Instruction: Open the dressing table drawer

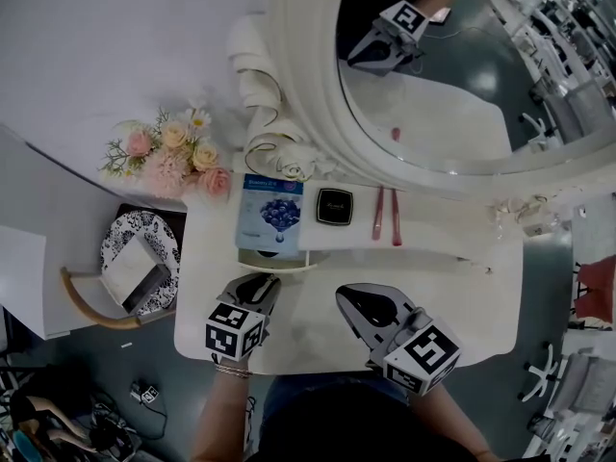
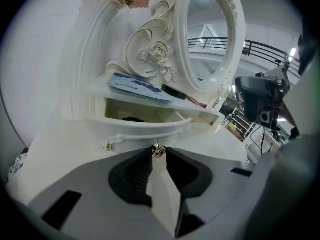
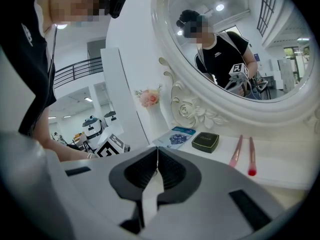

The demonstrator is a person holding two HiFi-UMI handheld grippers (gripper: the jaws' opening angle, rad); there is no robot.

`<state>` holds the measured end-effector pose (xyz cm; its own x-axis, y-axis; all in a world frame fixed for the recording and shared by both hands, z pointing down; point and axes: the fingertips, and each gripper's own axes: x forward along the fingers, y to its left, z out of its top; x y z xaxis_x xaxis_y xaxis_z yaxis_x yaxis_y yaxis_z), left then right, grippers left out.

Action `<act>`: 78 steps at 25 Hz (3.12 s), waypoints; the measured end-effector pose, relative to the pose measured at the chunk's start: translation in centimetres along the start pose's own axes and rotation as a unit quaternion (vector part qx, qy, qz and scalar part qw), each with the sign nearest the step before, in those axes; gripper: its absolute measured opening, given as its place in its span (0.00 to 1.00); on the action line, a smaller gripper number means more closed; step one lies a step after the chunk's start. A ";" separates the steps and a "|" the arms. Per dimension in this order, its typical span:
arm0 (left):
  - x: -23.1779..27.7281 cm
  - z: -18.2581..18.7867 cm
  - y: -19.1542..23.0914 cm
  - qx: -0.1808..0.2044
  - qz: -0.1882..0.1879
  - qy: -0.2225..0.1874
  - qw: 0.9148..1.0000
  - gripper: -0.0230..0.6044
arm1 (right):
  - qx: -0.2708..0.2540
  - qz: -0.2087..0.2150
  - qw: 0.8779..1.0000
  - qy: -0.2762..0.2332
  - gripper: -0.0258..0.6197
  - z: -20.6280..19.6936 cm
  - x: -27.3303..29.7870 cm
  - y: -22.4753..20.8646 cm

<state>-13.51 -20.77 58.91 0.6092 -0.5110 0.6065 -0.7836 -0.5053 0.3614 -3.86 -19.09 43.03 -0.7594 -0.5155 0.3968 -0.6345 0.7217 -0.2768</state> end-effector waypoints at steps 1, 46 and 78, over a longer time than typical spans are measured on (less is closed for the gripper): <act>-0.1 -0.1 -0.1 -0.001 0.000 0.000 1.000 0.19 | 0.000 -0.001 1.000 0.000 0.07 -0.1 -0.1 0.0; -1.7 -2.2 -1.5 -0.020 -0.001 -0.008 1.000 0.20 | -0.007 0.012 1.000 0.015 0.07 -1.9 -0.1 1.9; -5.7 2.1 -6.5 0.006 0.012 -0.091 0.996 0.07 | -0.036 0.030 0.999 -0.012 0.07 -1.1 -4.9 1.1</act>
<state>-11.66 -16.06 51.61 0.6032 -0.6396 0.4764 -0.7973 -0.4991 0.3394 -0.70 -15.28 41.77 -0.7994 -0.4804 0.3609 -0.5764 0.7827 -0.2350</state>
